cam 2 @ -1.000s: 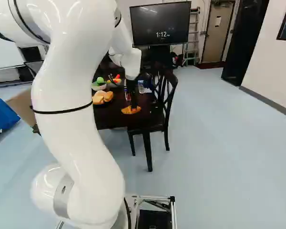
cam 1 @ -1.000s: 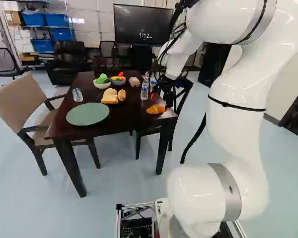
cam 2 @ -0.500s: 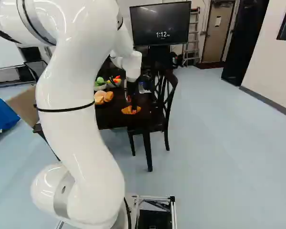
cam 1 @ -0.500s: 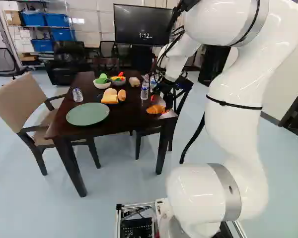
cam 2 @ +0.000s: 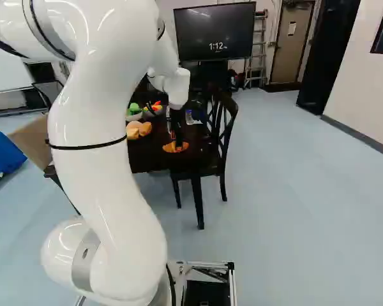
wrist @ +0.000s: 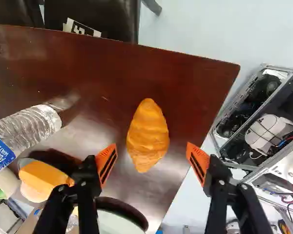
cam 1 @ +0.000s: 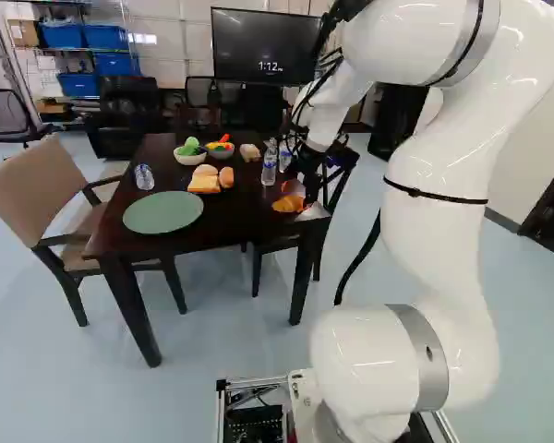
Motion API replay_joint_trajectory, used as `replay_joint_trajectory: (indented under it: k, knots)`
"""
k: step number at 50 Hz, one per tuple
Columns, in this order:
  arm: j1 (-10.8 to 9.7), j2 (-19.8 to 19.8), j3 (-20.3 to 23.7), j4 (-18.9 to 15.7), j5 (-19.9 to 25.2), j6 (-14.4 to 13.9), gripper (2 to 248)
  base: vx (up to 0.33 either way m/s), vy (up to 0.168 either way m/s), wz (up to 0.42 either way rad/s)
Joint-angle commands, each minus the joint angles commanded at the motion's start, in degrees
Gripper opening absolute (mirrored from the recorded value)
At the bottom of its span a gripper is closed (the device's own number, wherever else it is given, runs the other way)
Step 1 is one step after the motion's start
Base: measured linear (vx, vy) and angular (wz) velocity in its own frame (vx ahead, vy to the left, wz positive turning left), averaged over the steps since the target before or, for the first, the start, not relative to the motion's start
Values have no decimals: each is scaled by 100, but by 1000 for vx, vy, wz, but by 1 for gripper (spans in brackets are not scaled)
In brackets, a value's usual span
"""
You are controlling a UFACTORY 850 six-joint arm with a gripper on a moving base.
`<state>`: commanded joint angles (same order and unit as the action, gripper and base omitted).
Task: Move the croissant to the empty plate
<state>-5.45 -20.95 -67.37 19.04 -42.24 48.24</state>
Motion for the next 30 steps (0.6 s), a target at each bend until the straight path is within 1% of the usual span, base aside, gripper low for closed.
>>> replay_joint_trajectory:
  k: [4,5,9,10,14,15,20,21,25,26,30]
  knots:
    - [0,0,0,0,0,0,197,0,0,0]
    - [0,0,0,0,0,0,185,0,0,0]
    - [0,0,0,0,0,0,185,0,0,0]
    - [0,0,0,0,0,0,173,0,0,0]
    - [0,0,0,0,0,0,173,0,0,0]
    - [0,0,0,0,0,0,161,0,0,0]
    - [0,0,0,0,0,0,161,0,0,0]
    - [0,0,0,0,0,0,149,0,0,0]
    - [0,0,0,0,0,0,149,0,0,0]
    - [0,0,0,0,0,0,136,0,0,0]
    - [0,0,0,0,0,0,136,0,0,0]
